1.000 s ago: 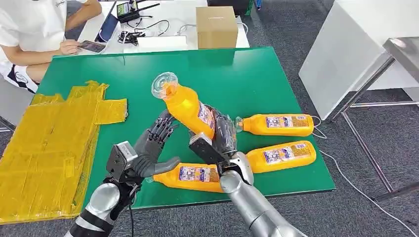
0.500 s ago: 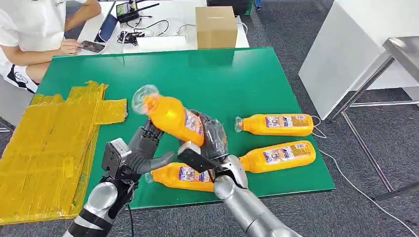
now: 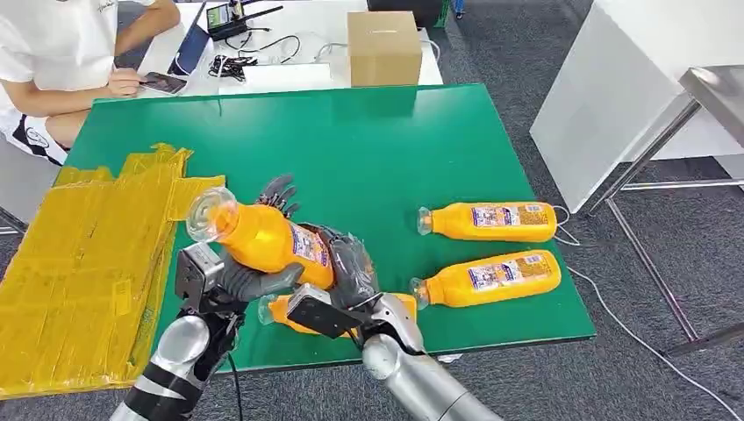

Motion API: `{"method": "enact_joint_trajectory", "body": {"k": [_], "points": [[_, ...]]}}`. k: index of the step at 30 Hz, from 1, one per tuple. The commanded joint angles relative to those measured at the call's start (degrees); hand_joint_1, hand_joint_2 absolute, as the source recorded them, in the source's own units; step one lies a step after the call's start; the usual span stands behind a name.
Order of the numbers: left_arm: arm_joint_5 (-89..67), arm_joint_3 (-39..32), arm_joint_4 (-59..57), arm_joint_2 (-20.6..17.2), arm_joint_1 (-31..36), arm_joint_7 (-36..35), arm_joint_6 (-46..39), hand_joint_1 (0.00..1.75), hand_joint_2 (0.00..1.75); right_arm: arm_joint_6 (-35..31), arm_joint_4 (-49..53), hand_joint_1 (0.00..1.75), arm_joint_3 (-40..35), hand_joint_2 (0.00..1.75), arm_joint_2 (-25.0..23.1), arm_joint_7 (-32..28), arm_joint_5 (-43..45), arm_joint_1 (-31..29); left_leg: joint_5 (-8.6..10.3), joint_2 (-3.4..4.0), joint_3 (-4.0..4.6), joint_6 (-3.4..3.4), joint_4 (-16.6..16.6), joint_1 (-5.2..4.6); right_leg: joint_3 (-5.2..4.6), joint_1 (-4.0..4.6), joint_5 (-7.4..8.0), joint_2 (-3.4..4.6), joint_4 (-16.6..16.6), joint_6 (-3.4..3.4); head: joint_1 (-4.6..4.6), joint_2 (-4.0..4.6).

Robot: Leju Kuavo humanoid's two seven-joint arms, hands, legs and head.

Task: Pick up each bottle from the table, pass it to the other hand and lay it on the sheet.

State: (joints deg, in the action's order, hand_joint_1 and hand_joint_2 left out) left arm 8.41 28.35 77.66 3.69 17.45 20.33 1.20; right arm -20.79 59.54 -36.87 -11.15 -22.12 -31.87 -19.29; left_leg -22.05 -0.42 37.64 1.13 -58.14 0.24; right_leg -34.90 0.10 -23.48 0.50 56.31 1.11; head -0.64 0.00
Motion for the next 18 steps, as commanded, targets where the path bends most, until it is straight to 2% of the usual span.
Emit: {"method": "enact_joint_trajectory", "body": {"k": [1, 3, 5, 7, 9, 10, 14, 15, 16, 17, 18], "points": [[0.24, -1.6, -5.42, 0.38, 3.46, -0.75, -0.22, 0.0, 1.75, 1.41, 0.84, 1.75, -5.71, 1.75, 2.39, -1.55, -0.49, -0.2, -0.06, -0.03, -0.18, -0.04, 0.05, 0.0, 0.2, 0.01, -0.06, -0.07, -0.05, 0.01, -0.02, 0.0], [0.34, -1.61, -5.37, 0.44, 3.52, -0.68, -0.21, 0.0, 1.75, 3.69, 1.1, 1.75, -6.1, 1.75, 2.66, -1.94, 0.9, -0.3, -0.12, -0.01, -0.32, -0.06, 0.04, 0.01, 0.34, 0.02, -0.12, -0.07, -0.05, 0.01, -0.02, 0.0], [0.95, -2.01, -6.06, 0.49, 4.21, -0.31, -0.13, 0.0, 1.75, 13.82, 1.85, 1.75, -8.33, 1.75, 4.49, -3.1, 5.31, -1.43, -0.14, -0.05, -0.36, -0.07, 0.03, 0.02, 0.39, 0.02, -0.16, -0.13, -0.04, 0.01, -0.02, 0.0], [1.37, -2.35, -6.91, 0.56, 4.9, 0.0, 0.01, 0.0, 1.75, 20.06, 1.79, 1.75, -8.79, 1.75, 5.54, -3.02, 9.08, -2.26, -0.06, -0.04, -0.21, -0.04, 0.03, 0.02, 0.24, 0.03, -0.08, -0.09, -0.04, 0.01, -0.02, 0.0], [1.58, -2.6, -7.45, 0.63, 5.23, 0.18, 0.1, 0.0, 1.75, 22.54, 1.37, 1.75, -8.37, 1.75, 5.93, -3.36, 11.11, -2.83, -0.16, -0.03, -0.43, -0.06, 0.01, 0.02, 0.47, 0.03, -0.17, -0.13, -0.02, 0.02, -0.02, 0.0], [1.7, -2.69, -7.7, 0.69, 5.25, 0.32, 0.17, 0.0, 1.75, 24.31, 1.01, 1.75, -7.82, 1.75, 5.99, -3.6, 12.95, -3.09, -0.06, -0.04, -0.19, -0.04, 0.01, 0.02, 0.22, 0.02, -0.07, -0.11, -0.02, 0.02, -0.02, 0.0], [1.89, -2.72, -7.34, 0.8, 4.68, 0.79, 0.17, 0.0, 1.75, 24.96, 0.29, 1.75, -7.14, 1.75, 6.03, -3.79, 13.83, -3.56, -0.04, -0.07, -0.16, -0.03, 0.03, 0.02, 0.2, 0.02, -0.06, -0.12, -0.04, 0.01, -0.02, 0.0], [2.06, -3.19, -6.9, 1.04, 4.27, 1.43, -0.47, 1.55, 1.75, 24.93, 0.17, 1.75, -7.06, 1.75, 6.02, -3.78, 13.84, -3.6, -0.08, -0.05, -0.23, -0.04, 0.02, 0.02, 0.26, 0.02, -0.09, -0.1, -0.03, 0.01, -0.02, 0.0], [1.97, -3.32, -6.5, 1.08, 3.98, 1.72, -0.99, 1.75, 1.75, 24.9, -0.03, 1.75, -7.02, 1.75, 5.96, -3.73, 13.83, -3.65, -0.17, -0.05, -0.43, -0.07, 0.02, 0.01, 0.46, 0.02, -0.19, -0.13, -0.03, 0.02, -0.02, 0.0], [2.04, -3.38, -6.29, 1.08, 3.85, 1.74, -1.07, 1.75, 1.75, 24.85, -0.2, 1.75, -7.02, 1.75, 5.91, -3.67, 13.8, -3.69, -0.06, -0.01, -0.17, -0.04, 0.03, 0.02, 0.2, 0.02, -0.06, -0.05, -0.04, 0.01, -0.02, 0.0], [2.04, -3.38, -6.29, 1.08, 3.85, 1.74, -1.07, 1.75, 1.75, 24.85, -0.2, 1.75, -7.02, 1.75, 5.91, -3.67, 13.8, -3.69, -0.15, 0.02, -0.35, -0.06, 0.02, 0.01, 0.36, 0.02, -0.14, -0.05, -0.03, 0.01, -0.02, 0.0]]}}
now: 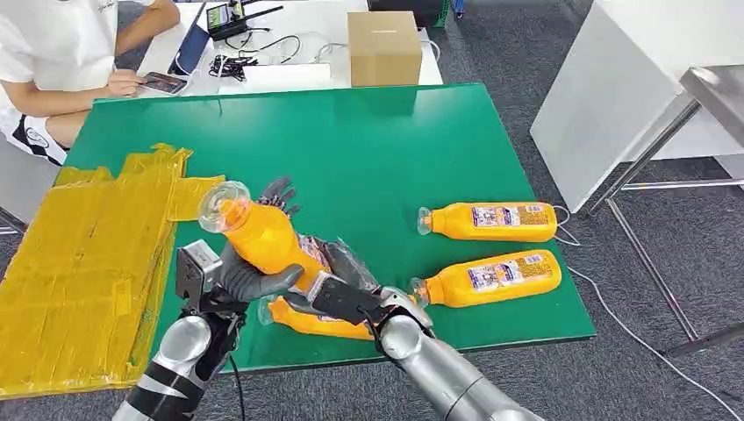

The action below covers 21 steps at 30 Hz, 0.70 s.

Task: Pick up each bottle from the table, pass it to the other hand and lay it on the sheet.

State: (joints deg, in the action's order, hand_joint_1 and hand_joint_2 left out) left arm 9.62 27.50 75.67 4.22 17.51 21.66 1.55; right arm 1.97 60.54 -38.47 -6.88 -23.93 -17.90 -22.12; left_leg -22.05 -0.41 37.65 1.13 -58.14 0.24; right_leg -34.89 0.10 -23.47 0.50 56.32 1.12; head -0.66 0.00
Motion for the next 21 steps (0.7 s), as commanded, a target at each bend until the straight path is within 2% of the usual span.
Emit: {"method": "enact_joint_trajectory", "body": {"k": [1, 3, 6, 16, 18, 19, 20, 21], "points": [[0.84, -2.53, -4.29, 0.55, 3.79, 0.41, -1.42, 1.75, 1.75, 2.1, -1.2, 1.75, -5.43, 1.75, 1.64, -1.86, -0.16, -0.86, -0.13, 0.01, -0.33, -0.07, 0.03, 0.03, 0.34, 0.03, -0.13, -0.06, -0.05, 0.0, 0.0, 0.0], [0.84, -2.53, -4.29, 0.55, 3.79, 0.41, -1.42, 1.75, 1.75, 2.1, -1.2, 1.75, -5.43, 1.75, 1.64, -1.86, -0.16, -0.86, -0.04, -0.04, -0.13, -0.04, 0.03, 0.03, 0.15, 0.03, -0.05, -0.07, -0.05, 0.0, 0.02, 0.0], [0.98, -2.74, -4.22, 0.59, 3.72, 0.44, -1.6, 1.75, 1.75, 2.02, -1.33, 1.75, -5.42, 1.75, 1.6, -1.76, -0.2, -0.83, -0.16, 0.0, -0.41, -0.07, 0.02, 0.03, 0.42, 0.03, -0.15, -0.07, -0.04, 0.0, 0.0, 0.0], [1.68, -4.03, -2.78, 0.4, 2.83, 1.05, -4.12, 1.75, 1.75, -0.36, -0.01, 1.75, -3.67, 1.75, 1.98, -1.13, -0.22, -0.22, -0.05, -0.02, -0.16, -0.04, 0.04, 0.02, 0.17, 0.02, -0.06, -0.06, -0.04, 0.01, 0.0, 0.0], [1.6, -4.45, -2.77, 0.42, 2.69, 1.17, -4.76, 1.75, 1.75, -1.16, 0.97, 1.75, -3.27, 1.75, 2.26, -0.91, -0.52, 0.07, -0.22, -0.02, -0.51, -0.08, 0.02, 0.02, 0.54, 0.03, -0.22, -0.11, -0.05, 0.02, 0.0, 0.0], [1.53, -4.61, -2.82, 0.42, 2.6, 1.23, -5.01, 1.75, 1.75, -1.9, 1.49, 1.75, -2.99, 1.75, 2.39, -0.76, -0.85, 0.26, -0.08, -0.02, -0.21, -0.05, 0.03, 0.02, 0.23, 0.02, -0.09, -0.07, -0.04, 0.01, 0.0, 0.0], [1.11, -4.91, -2.77, 0.43, 2.45, 1.42, -5.87, 1.75, 1.75, -2.99, 2.77, 0.66, -1.99, 1.75, 2.28, -0.9, -0.5, 0.98, -0.15, -0.02, -0.36, -0.06, 0.02, 0.01, 0.38, 0.02, -0.16, -0.09, -0.03, 0.01, 0.0, 0.0], [0.6, -5.1, -2.6, 0.31, 2.27, 1.58, -6.66, 1.75, 1.75, -4.37, 4.25, 0.0, -1.35, 1.75, 2.29, -1.24, -0.63, 1.75, -0.09, -0.04, -0.23, -0.05, 0.02, 0.03, 0.25, 0.03, -0.1, -0.09, -0.04, 0.0, 0.0, 0.0]]}}
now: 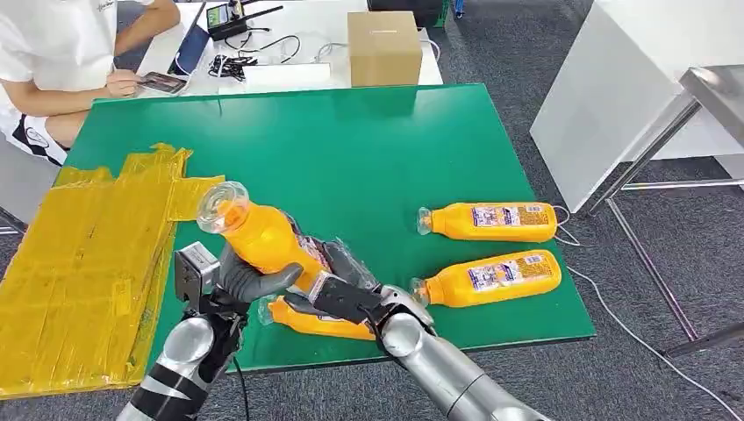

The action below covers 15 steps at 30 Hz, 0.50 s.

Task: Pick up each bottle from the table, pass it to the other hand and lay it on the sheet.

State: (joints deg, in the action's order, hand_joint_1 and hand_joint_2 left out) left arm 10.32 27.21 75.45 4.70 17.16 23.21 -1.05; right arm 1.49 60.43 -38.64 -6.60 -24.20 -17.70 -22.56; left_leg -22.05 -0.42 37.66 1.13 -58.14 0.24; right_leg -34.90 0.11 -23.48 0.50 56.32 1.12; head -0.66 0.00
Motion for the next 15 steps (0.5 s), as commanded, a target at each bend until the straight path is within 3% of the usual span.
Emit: {"method": "enact_joint_trajectory", "body": {"k": [1, 3, 4, 5, 11, 12, 14, 15], "points": [[-0.6, -5.24, -1.97, -0.4, 2.31, 0.26, -5.03, 1.75, 1.75, -4.99, 6.87, 0.0, -0.54, 1.75, 2.31, -0.9, -0.85, 3.16, -0.13, -0.05, -0.33, -0.06, 0.02, 0.03, 0.36, 0.03, -0.14, -0.12, -0.04, 0.0, 0.0, 0.0], [-3.4, -5.87, -1.6, -0.86, 2.07, 1.33, -8.52, 1.75, 1.75, -6.42, 10.23, 0.0, 0.72, 1.75, 2.91, -0.65, -0.62, 4.71, -0.13, -0.05, -0.33, -0.07, 0.03, 0.02, 0.35, 0.02, -0.15, -0.12, -0.04, 0.0, 0.02, 0.0], [-14.21, -6.14, -2.16, -1.58, 2.49, 2.64, -20.27, 1.75, 1.75, -7.95, 13.71, 0.0, 2.05, 1.75, 3.66, -0.69, -0.62, 6.49, -0.19, -0.06, -0.45, -0.08, 0.01, 0.03, 0.48, 0.03, -0.21, -0.14, -0.03, 0.0, 0.0, 0.0], [-17.82, -7.25, -2.43, -1.91, 2.7, 2.95, -24.51, 1.75, 1.75, -8.68, 16.41, 0.0, 3.27, 1.75, 4.22, -0.65, -0.31, 7.99, -0.08, -0.06, -0.2, -0.05, 0.04, 0.01, 0.22, 0.02, -0.1, -0.11, -0.04, 0.0, 0.02, 0.0], [-29.53, -16.94, -5.49, -5.43, 3.36, 1.76, -33.67, 1.75, 1.75, -11.36, 28.64, 0.0, 10.11, 1.75, 6.67, -0.83, 0.87, 15.71, -0.11, 0.02, -0.22, -0.11, 0.06, 0.02, 0.18, 0.03, -0.08, -0.06, -0.05, -0.01, 0.0, 0.0], [-41.13, -22.84, -5.74, -4.5, 2.94, 0.77, -38.95, 1.75, 1.75, -12.73, 30.96, 0.0, 11.95, 1.75, 6.7, -1.22, 0.73, 17.55, -0.2, -0.04, -0.4, -0.13, 0.04, 0.02, 0.37, 0.03, -0.19, -0.16, -0.02, -0.01, 0.0, 0.0], [-64.51, -37.76, -2.47, 1.99, 2.05, 3.76, -38.95, 1.75, 1.75, -13.8, 33.77, 0.0, 13.76, 1.75, 7.08, -1.76, 0.76, 19.61, -0.21, -0.11, -0.43, -0.12, 0.04, 0.03, 0.42, 0.04, -0.23, -0.21, -0.04, 0.0, 0.0, 0.0], [-68.83, -40.82, -1.72, 2.87, 2.23, 4.39, -38.95, 1.75, 1.75, -13.99, 34.79, 0.0, 14.12, 1.75, 7.33, -1.76, 0.74, 19.95, -0.14, -0.03, -0.19, -0.08, 0.02, 0.05, 0.18, 0.04, -0.12, -0.07, -0.03, 0.01, 0.02, 0.0]]}}
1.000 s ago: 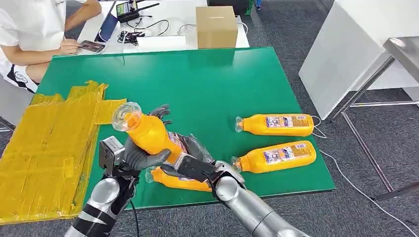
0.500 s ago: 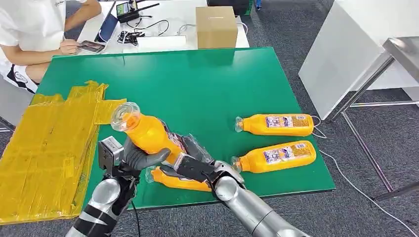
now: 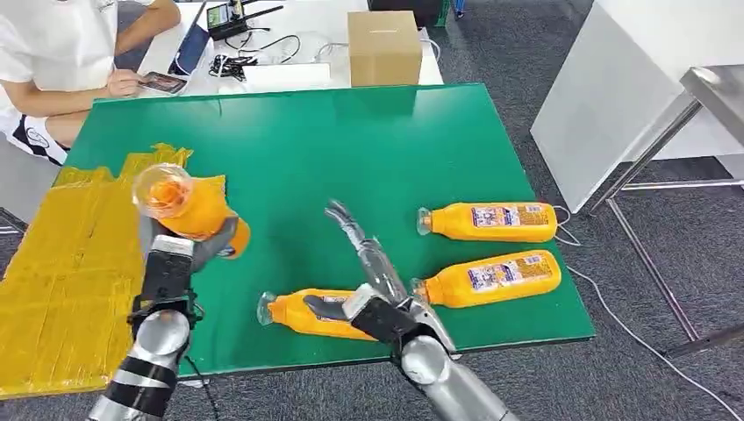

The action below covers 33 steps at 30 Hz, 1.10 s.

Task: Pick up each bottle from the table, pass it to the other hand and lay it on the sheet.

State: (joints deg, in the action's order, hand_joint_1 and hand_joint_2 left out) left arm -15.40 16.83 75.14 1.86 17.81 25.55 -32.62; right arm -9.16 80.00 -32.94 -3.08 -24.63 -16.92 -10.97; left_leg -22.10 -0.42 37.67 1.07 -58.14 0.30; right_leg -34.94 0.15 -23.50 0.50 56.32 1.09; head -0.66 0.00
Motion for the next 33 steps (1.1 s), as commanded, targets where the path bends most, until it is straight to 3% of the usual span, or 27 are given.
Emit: {"method": "enact_joint_trajectory", "body": {"k": [1, 3, 4, 5, 6, 7, 12, 13, 14, 15, 16, 17, 18, 19, 21, 23, 28, 33], "points": [[-52.39, -35.51, 0.99, 7.32, 1.79, 2.45, -7.38, 1.75, 1.75, -3.86, 16.35, 0.0, 9.12, 1.75, 4.02, -1.19, 0.08, 9.16, -0.2, 0.06, -0.32, -0.01, -0.05, 0.0, 0.34, 0.0, -0.17, -0.02, 0.01, 0.05, 0.0, 0.0], [-63.62, -39.59, 4.06, 6.42, 1.17, 1.56, -7.38, 1.75, 1.75, -4.69, 17.5, 0.0, 10.71, 1.75, 4.69, -1.2, 0.19, 11.33, -0.23, 0.15, -0.24, -0.02, -0.11, 0.01, 0.27, 0.01, -0.17, 0.06, 0.06, 0.06, 0.0, 0.0], [-72.14, -37.05, 5.35, 2.32, -0.28, -3.68, -7.38, 1.75, 1.75, -4.98, 17.76, 0.0, 11.7, 1.75, 5.12, -2.29, 0.74, 12.51, -0.28, 0.17, -0.34, -0.02, -0.11, 0.01, 0.37, 0.01, -0.22, 0.07, 0.05, 0.06, 0.02, 0.0], [-74.6, -26.63, 3.04, -8.45, -2.11, -15.93, -7.38, 1.75, 1.75, -5.27, 17.86, 0.0, 12.45, 1.75, 5.59, -3.03, 1.04, 13.23, -0.21, 0.17, -0.31, -0.03, -0.03, -0.05, 0.31, -0.02, -0.15, 0.09, 0.0, 0.04, 0.02, 0.0], [-74.6, -21.82, 0.21, -14.42, -1.94, -21.22, -7.38, 1.75, 1.75, -5.4, 17.94, 0.0, 12.8, 1.75, 5.79, -3.25, 1.09, 13.54, -0.14, 0.23, -0.25, -0.04, 0.05, -0.05, 0.22, -0.02, -0.07, 0.16, -0.06, 0.01, 0.02, 0.0], [-74.6, -21.82, 0.21, -14.42, -1.94, -21.22, -7.38, 1.75, 1.75, -5.4, 17.94, 0.0, 12.8, 1.75, 5.79, -3.25, 1.09, 13.54, -0.26, 0.39, -0.61, -0.1, 0.12, -0.06, 0.52, -0.02, -0.16, 0.27, -0.1, -0.02, 0.02, 0.0], [-74.6, -21.82, 0.21, -14.42, -1.94, -21.22, -7.38, 1.75, 1.75, -5.4, 17.94, 0.0, 12.8, 1.75, 5.79, -3.25, 1.09, 13.54, -0.2, 0.27, -0.16, -0.19, 0.06, -0.04, 0.0, 0.0, -0.05, 0.24, -0.04, -0.04, 0.0, 0.0], [-74.6, -7.42, -9.1, -28.73, 3.57, -35.62, -7.38, 1.75, 1.75, -5.72, 17.92, 0.0, 12.97, 1.75, 5.64, -3.26, 1.07, 13.43, -0.28, 0.17, -0.41, -0.22, 0.06, -0.04, 0.25, 0.0, -0.2, 0.11, -0.02, -0.04, 0.0, 0.0], [-74.6, -0.22, -10.54, -29.8, 5.57, -42.82, -7.38, 1.75, 1.75, -5.83, 17.92, 0.0, 13.05, 1.75, 5.66, -3.32, 1.08, 13.46, -0.16, 0.07, -0.26, -0.18, 0.06, -0.04, 0.14, -0.02, -0.19, 0.04, -0.02, -0.07, 0.0, 0.0], [-74.6, 6.98, -11.15, -30.29, 6.42, -48.83, -7.38, 1.75, 1.75, -5.82, 17.95, 0.0, 13.1, 1.75, 5.73, -3.35, 1.22, 13.49, -0.23, 0.01, -0.41, -0.23, 0.02, 0.04, 0.32, 0.04, -0.33, -0.04, 0.03, -0.17, 0.02, 0.0], [-74.6, 14.95, -23.49, -30.25, 10.62, -47.84, -7.38, 1.75, 1.75, -5.96, 17.9, 0.0, 13.36, 1.75, 6.01, -3.42, 1.23, 13.58, -0.1, -0.21, -0.13, -0.21, -0.01, 0.09, 0.13, 0.11, -0.26, -0.25, 0.06, -0.2, 0.02, 0.0], [-74.6, 16.87, -33.44, -29.68, 14.75, -42.71, -4.91, 1.75, 1.75, -5.74, 17.88, 0.0, 13.66, 1.75, 6.23, -3.6, 1.62, 13.7, -0.08, -0.45, -0.17, -0.21, 0.0, 0.17, 0.26, 0.15, -0.32, -0.5, 0.05, -0.19, 0.04, 0.0], [-74.6, 13.64, -41.6, -28.44, 17.53, -36.49, -5.98, 1.75, 1.75, -5.15, 17.64, 0.0, 14.02, 1.75, 6.41, -4.02, 2.07, 13.69, -0.08, -0.67, -0.39, -0.22, 0.07, 0.15, 0.5, 0.14, -0.41, -0.74, 0.01, -0.17, 0.04, 0.0], [-74.6, 12.31, -47.05, -27.52, 19.67, -32.68, -2.86, 1.75, 1.75, -4.98, 17.58, 0.0, 14.23, 1.75, 6.24, -4.11, 2.05, 13.85, -0.01, -0.38, -0.51, -0.23, 0.24, 0.15, 0.39, 0.12, -0.26, -0.53, -0.12, -0.24, -0.02, 0.0], [-73.74, 11.35, -51.55, -26.33, 21.46, -29.38, 1.52, 1.75, 1.75, -4.69, 17.18, 0.0, 14.06, 1.75, 6.23, -3.98, 1.66, 13.83, -0.06, 0.04, -0.56, -0.21, 0.23, -0.04, 0.22, -0.04, -0.21, -0.16, -0.07, -0.23, 0.02, 0.0], [-70.13, 8.7, -54.61, -24.29, 21.97, -24.47, 5.96, 1.75, 1.75, -4.61, 16.38, 0.0, 14.05, 1.75, 5.95, -3.84, 1.57, 13.7, -0.13, -0.09, -0.66, -0.21, 0.1, 0.08, 0.54, 0.08, -0.27, -0.12, -0.05, -0.23, 0.02, 0.0], [-66.94, 6.06, -55.26, -22.36, 20.09, -21.79, 7.04, 1.75, 1.75, -4.1, 15.16, 0.0, 13.72, 1.75, 5.82, -3.62, 1.69, 13.22, -0.22, 0.59, -0.56, -0.25, 0.13, 0.12, 0.34, 0.14, -0.08, 0.46, -0.08, -0.41, 0.0, 0.0], [-64.07, 3.82, -55.82, -20.71, 18.88, -19.4, 8.75, 1.75, 1.75, -2.8, 13.4, 0.0, 12.83, 1.75, 5.6, -3.15, 2.14, 12.52, -0.28, 0.27, -0.76, -0.27, 0.13, 0.07, 0.62, 0.08, -0.26, 0.18, -0.09, -0.41, 0.0, 0.0]]}}
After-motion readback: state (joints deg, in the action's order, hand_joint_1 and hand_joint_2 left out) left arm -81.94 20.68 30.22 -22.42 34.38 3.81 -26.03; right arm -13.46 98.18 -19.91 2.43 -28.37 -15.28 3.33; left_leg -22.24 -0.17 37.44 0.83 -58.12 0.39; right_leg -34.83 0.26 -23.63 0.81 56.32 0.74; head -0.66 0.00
